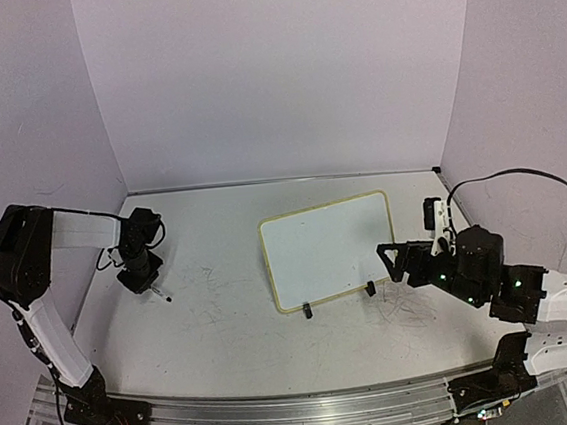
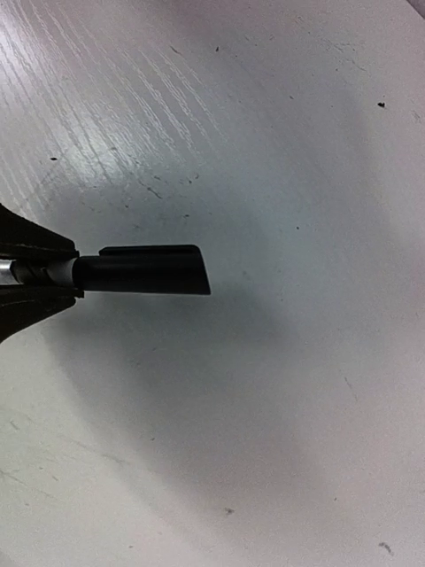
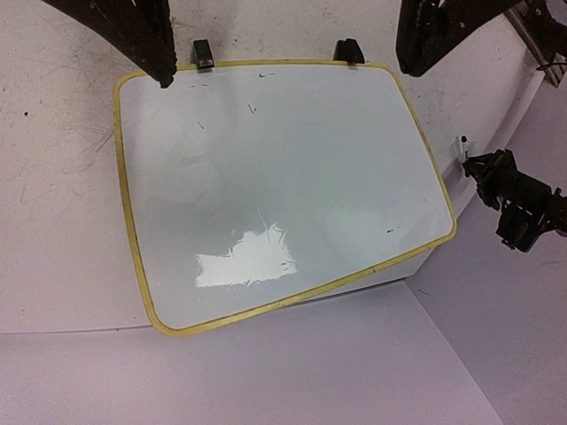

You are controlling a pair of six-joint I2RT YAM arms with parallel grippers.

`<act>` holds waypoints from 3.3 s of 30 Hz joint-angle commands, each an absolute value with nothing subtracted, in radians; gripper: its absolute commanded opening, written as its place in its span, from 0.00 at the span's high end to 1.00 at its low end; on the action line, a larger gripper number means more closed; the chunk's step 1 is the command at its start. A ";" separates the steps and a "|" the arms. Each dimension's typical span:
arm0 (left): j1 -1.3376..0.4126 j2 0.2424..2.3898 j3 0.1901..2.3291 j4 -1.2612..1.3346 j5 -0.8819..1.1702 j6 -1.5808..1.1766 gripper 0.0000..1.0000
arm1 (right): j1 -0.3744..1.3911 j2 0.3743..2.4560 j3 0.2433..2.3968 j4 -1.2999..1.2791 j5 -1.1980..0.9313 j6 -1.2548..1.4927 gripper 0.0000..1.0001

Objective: Write a sentence on the whiteboard
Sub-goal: Pick up the whiteboard marker from the center of the board, then pass from the left arm to the right

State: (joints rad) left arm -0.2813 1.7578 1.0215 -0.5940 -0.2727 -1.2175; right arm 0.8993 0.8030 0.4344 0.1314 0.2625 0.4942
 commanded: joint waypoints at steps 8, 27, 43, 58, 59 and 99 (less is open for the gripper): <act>-0.281 1.423 0.890 -0.445 -0.101 -1.081 1.00 | 0.905 0.877 0.541 0.121 0.201 0.495 0.11; -0.365 0.911 0.527 0.285 0.450 -0.889 1.00 | 1.096 1.244 0.817 0.250 0.104 0.520 0.07; -0.455 0.739 0.336 0.530 0.420 -0.914 1.00 | 1.173 1.735 1.194 0.427 -0.153 0.668 0.09; -0.457 0.707 0.282 0.579 0.430 -0.887 1.00 | 1.179 1.926 1.377 0.459 -0.136 0.742 0.15; -0.457 0.711 0.283 0.580 0.427 -0.890 1.00 | 1.179 1.941 1.400 0.457 -0.144 0.742 0.16; -0.484 0.992 0.478 0.424 0.704 -0.960 0.23 | 1.142 1.814 1.315 0.148 -0.182 0.174 1.00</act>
